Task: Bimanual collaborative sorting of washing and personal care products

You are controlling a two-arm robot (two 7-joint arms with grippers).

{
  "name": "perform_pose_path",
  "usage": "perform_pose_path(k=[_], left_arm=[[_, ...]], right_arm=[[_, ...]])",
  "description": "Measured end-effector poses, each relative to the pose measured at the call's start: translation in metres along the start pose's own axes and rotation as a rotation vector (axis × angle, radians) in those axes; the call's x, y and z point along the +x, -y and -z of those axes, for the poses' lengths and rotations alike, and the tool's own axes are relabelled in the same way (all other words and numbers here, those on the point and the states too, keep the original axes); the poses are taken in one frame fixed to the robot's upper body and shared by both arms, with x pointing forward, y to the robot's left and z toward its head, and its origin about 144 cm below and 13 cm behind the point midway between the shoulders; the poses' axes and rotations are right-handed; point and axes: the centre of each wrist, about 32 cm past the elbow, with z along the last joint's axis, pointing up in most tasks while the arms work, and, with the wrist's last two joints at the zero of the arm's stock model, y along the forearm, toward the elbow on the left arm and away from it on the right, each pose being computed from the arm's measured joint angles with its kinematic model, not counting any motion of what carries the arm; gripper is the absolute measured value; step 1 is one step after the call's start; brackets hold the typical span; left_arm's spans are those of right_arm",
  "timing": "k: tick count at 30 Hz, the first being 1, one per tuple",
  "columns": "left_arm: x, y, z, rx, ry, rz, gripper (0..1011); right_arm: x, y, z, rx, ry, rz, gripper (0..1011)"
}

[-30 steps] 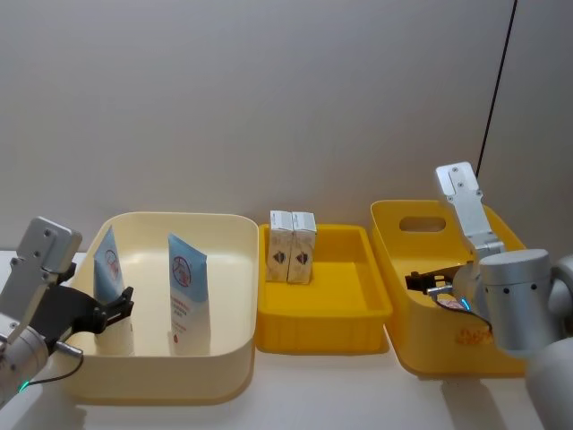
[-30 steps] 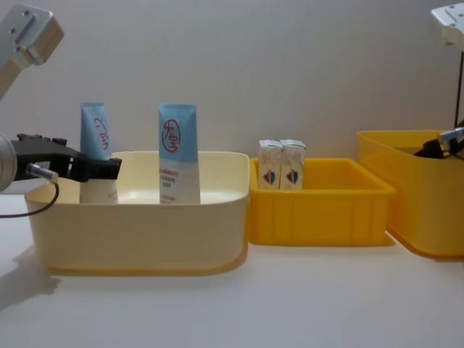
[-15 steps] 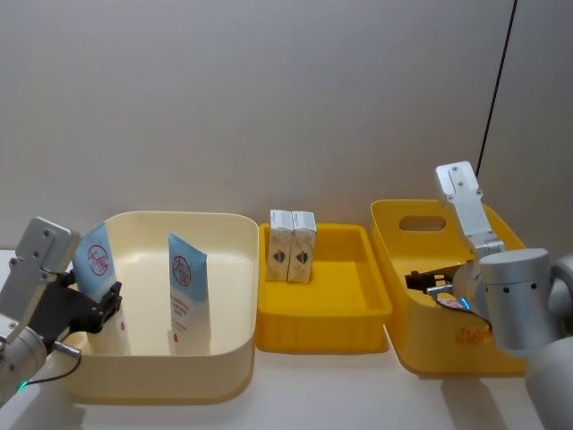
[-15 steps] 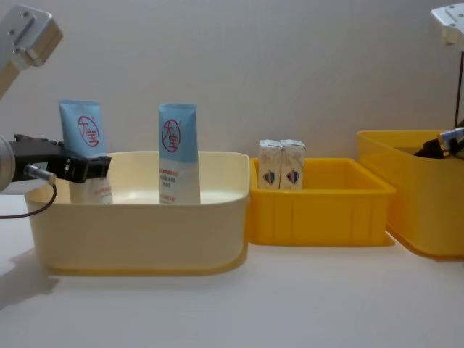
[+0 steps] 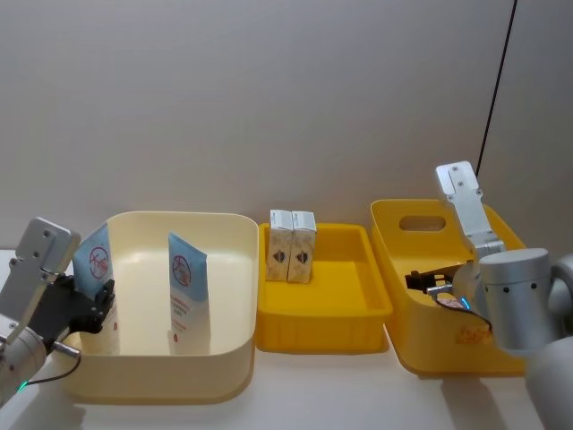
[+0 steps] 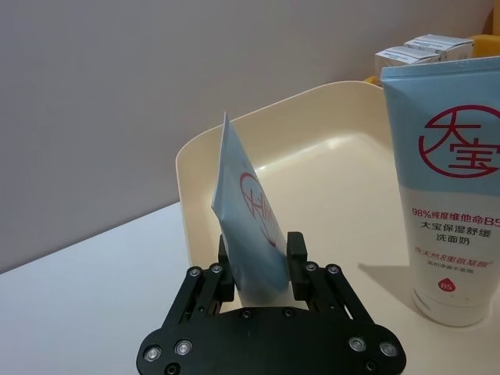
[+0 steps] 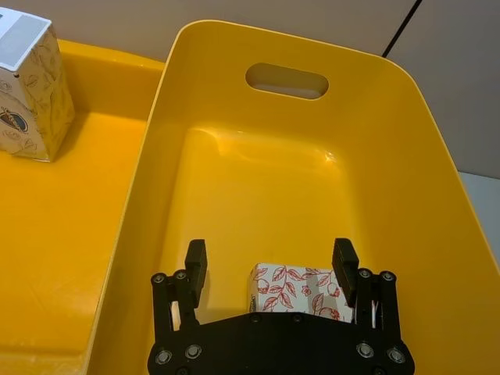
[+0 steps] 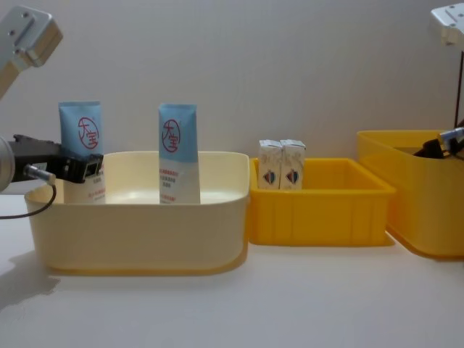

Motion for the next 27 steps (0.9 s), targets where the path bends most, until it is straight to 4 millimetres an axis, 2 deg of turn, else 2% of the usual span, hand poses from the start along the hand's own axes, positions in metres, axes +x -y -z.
perform_pose_path(k=[21, 27], left_arm=[[-0.0001, 0.0, 0.0001, 0.0, 0.001, -0.001, 269], [-0.0001, 0.0, 0.0001, 0.0, 0.001, -0.001, 270]], right_arm=[[0.0, 0.0, 0.0, 0.0, 0.0, 0.0, 1001], [0.0, 0.0, 0.0, 0.0, 0.0, 0.0, 1001]])
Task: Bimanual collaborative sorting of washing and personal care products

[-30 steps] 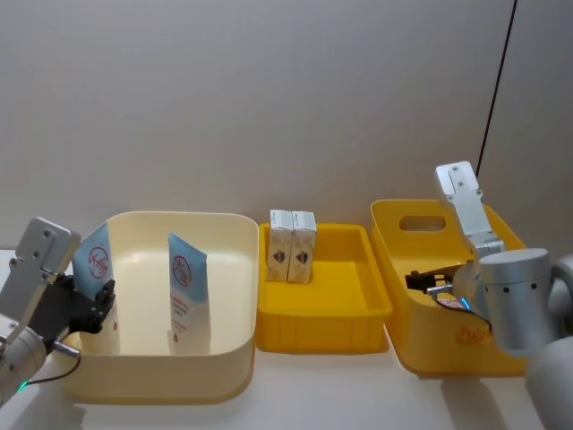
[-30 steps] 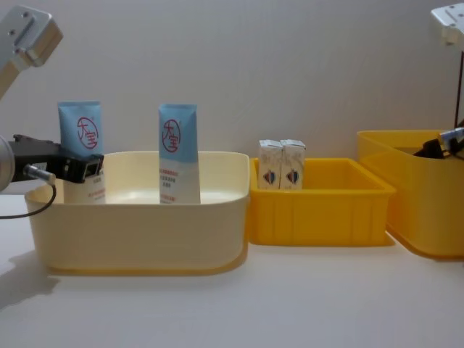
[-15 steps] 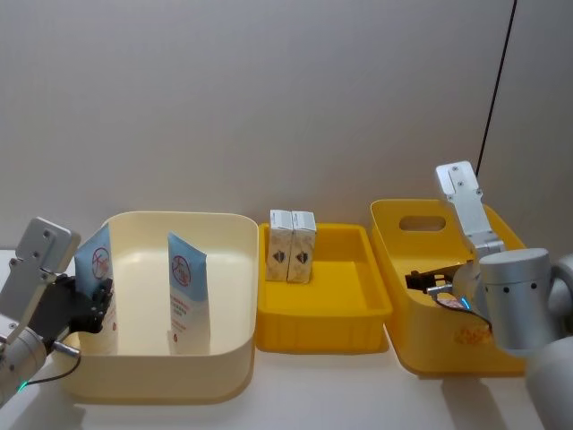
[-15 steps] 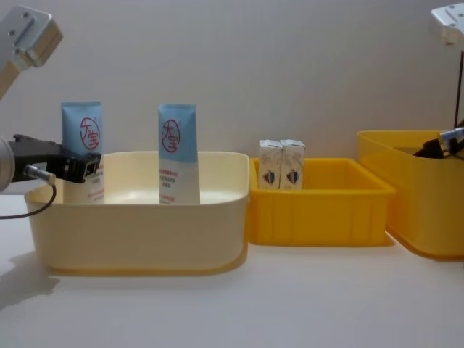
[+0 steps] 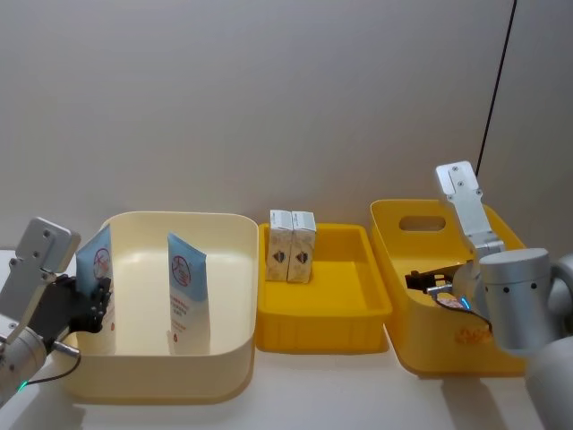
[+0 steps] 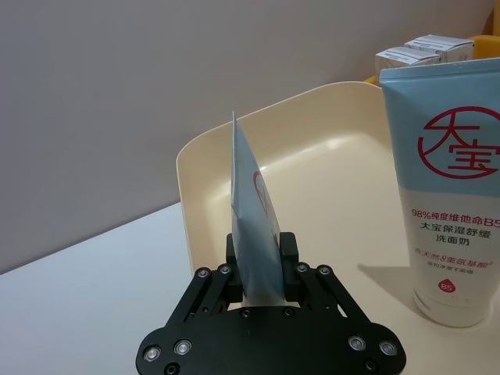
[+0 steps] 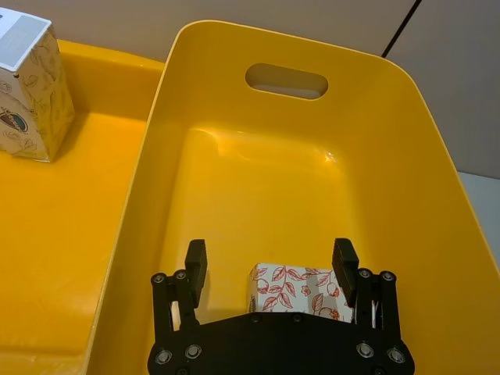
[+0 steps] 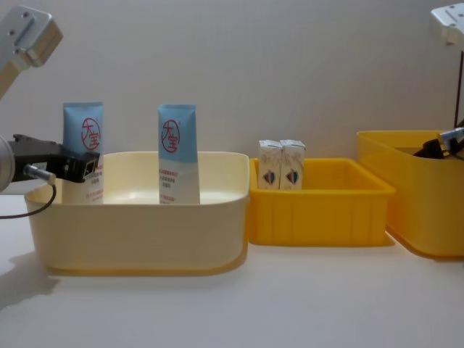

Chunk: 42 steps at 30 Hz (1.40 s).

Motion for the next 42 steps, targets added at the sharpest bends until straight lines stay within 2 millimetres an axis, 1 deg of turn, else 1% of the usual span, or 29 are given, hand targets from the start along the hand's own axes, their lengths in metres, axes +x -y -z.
perform_pose_path(k=[28, 36, 42], left_arm=[[0.0, 0.0, -0.002, -0.011, 0.009, -0.004, 269], [0.003, 0.0, -0.02, -0.088, 0.024, -0.018, 269], [0.005, -0.001, -0.041, -0.156, 0.029, -0.022, 269]], right_arm=[[0.0, 0.0, 0.0, 0.0, 0.0, 0.0, 1001], [0.0, 0.0, 0.0, 0.0, 0.0, 0.0, 1001], [0.0, 0.0, 0.0, 0.0, 0.0, 0.0, 1001]])
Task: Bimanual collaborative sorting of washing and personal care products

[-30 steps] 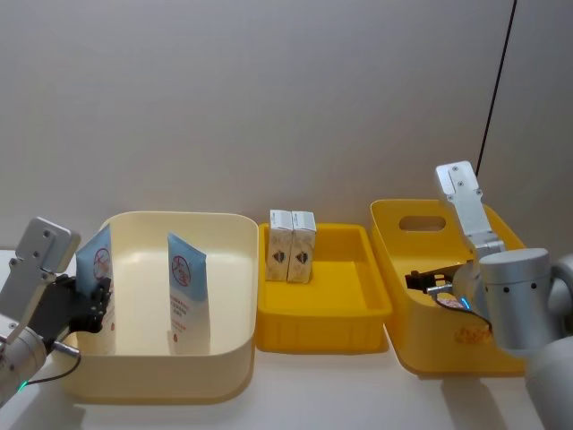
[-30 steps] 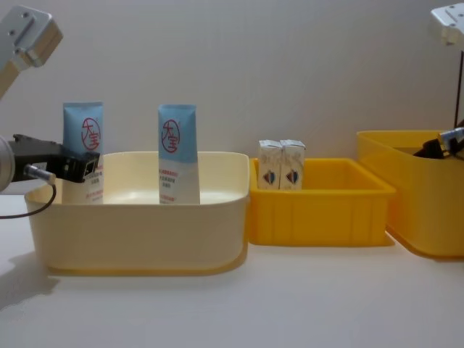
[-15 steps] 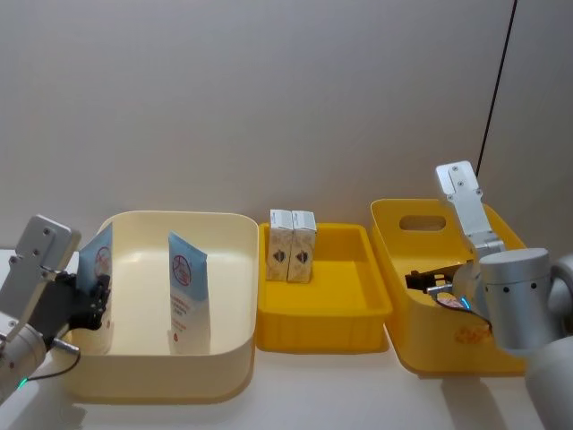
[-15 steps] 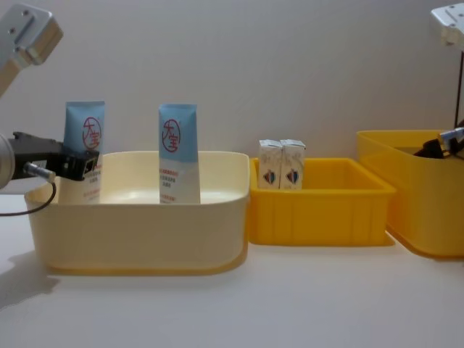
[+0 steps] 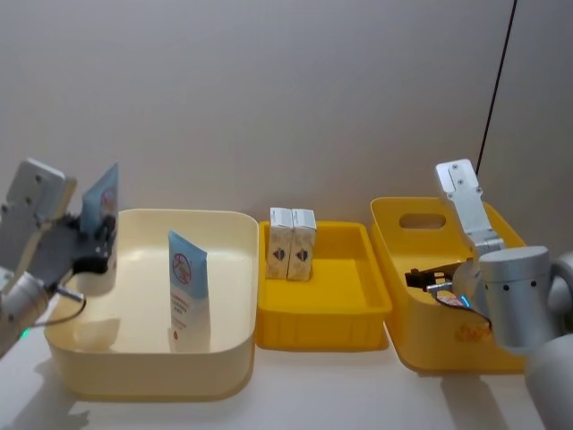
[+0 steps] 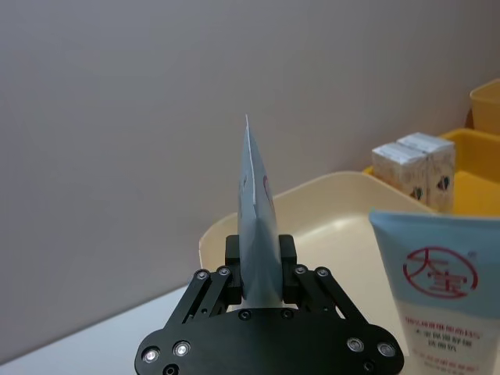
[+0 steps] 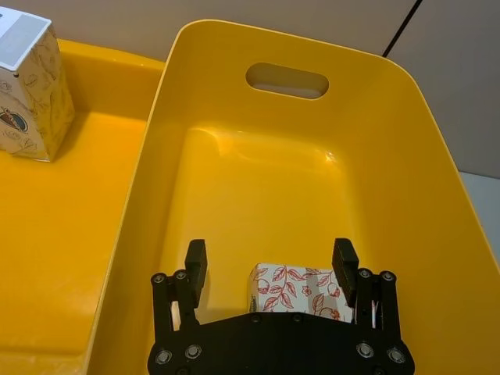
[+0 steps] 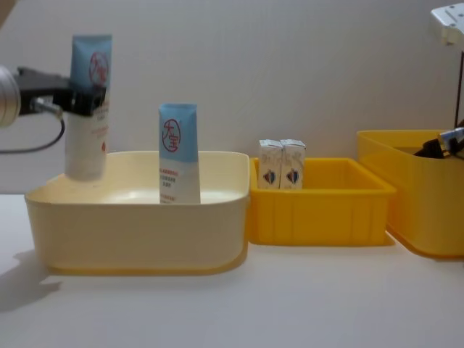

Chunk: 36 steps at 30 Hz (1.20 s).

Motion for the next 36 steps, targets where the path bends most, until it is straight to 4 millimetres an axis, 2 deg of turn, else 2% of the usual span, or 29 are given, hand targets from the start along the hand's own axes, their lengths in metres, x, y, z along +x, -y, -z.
perform_pose_path(k=[7, 18, 36], left_arm=[[0.005, 0.0, -0.026, -0.076, 0.004, -0.001, 269], [0.013, -0.007, -0.052, -0.128, 0.012, -0.013, 269], [0.018, -0.012, -0.067, -0.152, 0.003, -0.001, 269]], right_arm=[[0.0, 0.0, -0.001, 0.003, -0.001, 0.001, 1001], [0.001, 0.005, -0.013, 0.095, -0.001, 0.009, 1001], [0.002, 0.033, -0.027, 0.332, 0.049, -0.104, 1001]])
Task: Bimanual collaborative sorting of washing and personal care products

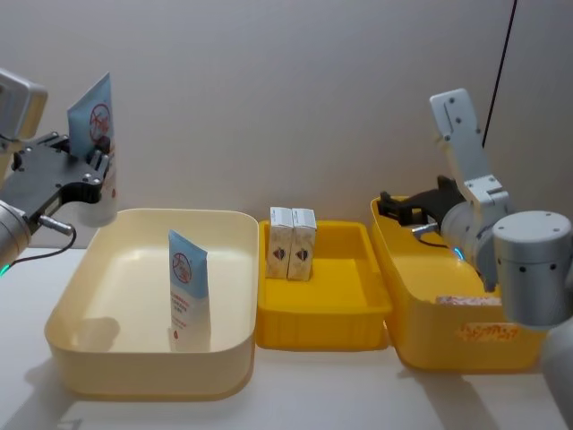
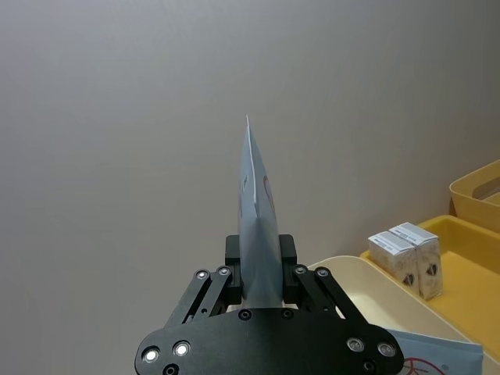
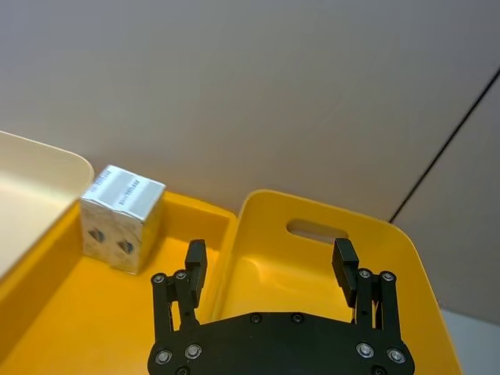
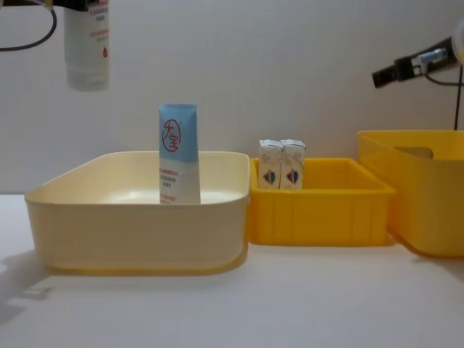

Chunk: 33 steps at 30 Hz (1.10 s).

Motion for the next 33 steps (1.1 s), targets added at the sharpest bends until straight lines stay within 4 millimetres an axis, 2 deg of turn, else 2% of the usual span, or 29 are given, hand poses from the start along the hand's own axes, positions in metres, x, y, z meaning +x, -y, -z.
perform_pose_path(k=[14, 19, 33], left_arm=[[0.003, 0.002, -0.009, -0.025, 0.0, 0.032, 268], [0.003, 0.003, -0.012, -0.023, 0.009, 0.046, 269], [0.0, 0.001, -0.022, -0.011, 0.035, 0.088, 269]], right_arm=[[0.004, 0.02, -0.01, 0.165, 0.054, -0.163, 1001], [0.0, 0.018, -0.009, 0.178, 0.074, -0.193, 1001], [-0.028, 0.009, -0.008, 0.158, 0.11, -0.281, 1001]])
